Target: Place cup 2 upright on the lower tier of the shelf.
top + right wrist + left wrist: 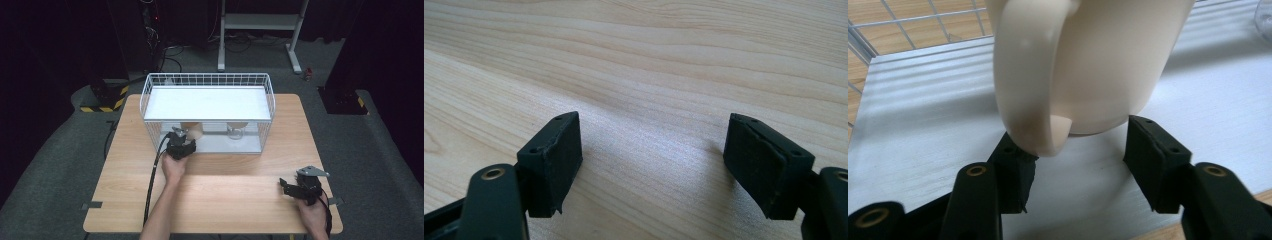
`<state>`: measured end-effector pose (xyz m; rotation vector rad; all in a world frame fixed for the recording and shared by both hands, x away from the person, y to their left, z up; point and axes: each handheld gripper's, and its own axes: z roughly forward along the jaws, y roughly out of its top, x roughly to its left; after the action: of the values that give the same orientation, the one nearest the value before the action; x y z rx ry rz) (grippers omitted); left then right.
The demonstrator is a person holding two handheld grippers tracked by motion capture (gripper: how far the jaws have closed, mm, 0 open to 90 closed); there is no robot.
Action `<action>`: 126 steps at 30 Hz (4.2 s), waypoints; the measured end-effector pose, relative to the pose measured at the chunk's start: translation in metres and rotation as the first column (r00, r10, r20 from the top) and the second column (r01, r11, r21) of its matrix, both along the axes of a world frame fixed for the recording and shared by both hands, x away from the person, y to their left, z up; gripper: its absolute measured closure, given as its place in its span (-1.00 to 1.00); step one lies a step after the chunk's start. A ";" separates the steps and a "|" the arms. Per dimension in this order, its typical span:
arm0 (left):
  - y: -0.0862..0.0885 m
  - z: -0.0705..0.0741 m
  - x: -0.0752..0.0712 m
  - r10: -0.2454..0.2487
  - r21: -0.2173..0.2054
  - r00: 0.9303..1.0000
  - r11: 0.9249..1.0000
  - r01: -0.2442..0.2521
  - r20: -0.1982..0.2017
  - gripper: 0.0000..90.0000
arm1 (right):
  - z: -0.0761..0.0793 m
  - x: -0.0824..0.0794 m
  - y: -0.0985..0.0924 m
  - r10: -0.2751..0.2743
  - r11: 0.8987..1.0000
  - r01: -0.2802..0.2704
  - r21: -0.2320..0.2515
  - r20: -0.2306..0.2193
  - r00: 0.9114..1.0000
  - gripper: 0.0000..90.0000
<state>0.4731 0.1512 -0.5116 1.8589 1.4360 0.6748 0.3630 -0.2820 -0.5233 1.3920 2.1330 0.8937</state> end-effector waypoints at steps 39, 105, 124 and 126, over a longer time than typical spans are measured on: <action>0.038 0.024 -0.053 -0.027 -0.092 0.999 0.995 0.032 0.046 -0.40 | 0.000 0.000 0.000 -0.001 1.000 0.001 0.000 0.000 1.000 -0.48; 0.073 0.021 -0.137 -0.043 -0.137 0.997 0.989 0.052 0.068 -0.43 | 0.000 0.000 0.001 -0.004 1.000 0.004 0.002 -0.002 1.000 -0.48; 0.066 0.005 -0.144 -0.048 -0.081 0.998 0.995 0.051 0.030 -0.47 | 0.000 0.000 0.001 -0.002 1.000 0.002 0.001 -0.002 1.000 -0.48; 0.064 0.002 -0.144 -0.046 -0.081 0.999 0.996 0.048 0.027 -0.47 | 0.000 0.000 0.001 -0.002 1.000 0.002 0.001 -0.001 1.000 -0.48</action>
<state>0.3295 0.2153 -0.5093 1.8088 1.3793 0.6062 0.3631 -0.2813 -0.5232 1.3958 2.1319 0.8934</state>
